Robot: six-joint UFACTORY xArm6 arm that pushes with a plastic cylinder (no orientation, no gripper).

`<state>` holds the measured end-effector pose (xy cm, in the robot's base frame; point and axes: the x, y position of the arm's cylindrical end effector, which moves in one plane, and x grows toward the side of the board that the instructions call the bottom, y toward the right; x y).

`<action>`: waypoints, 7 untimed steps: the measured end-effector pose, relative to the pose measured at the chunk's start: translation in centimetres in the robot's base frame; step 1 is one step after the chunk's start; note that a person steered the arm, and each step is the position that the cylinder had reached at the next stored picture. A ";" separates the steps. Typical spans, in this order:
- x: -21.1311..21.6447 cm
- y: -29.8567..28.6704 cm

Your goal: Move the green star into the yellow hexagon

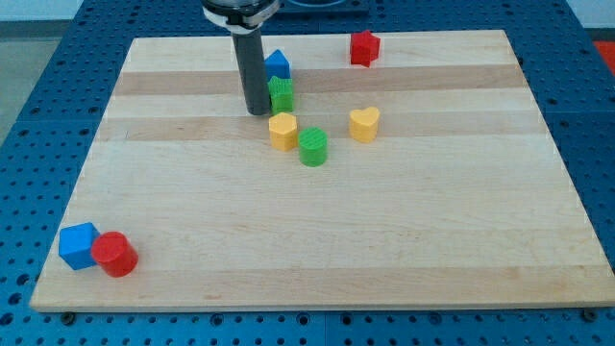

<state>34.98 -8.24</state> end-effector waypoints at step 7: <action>-8.6 12.3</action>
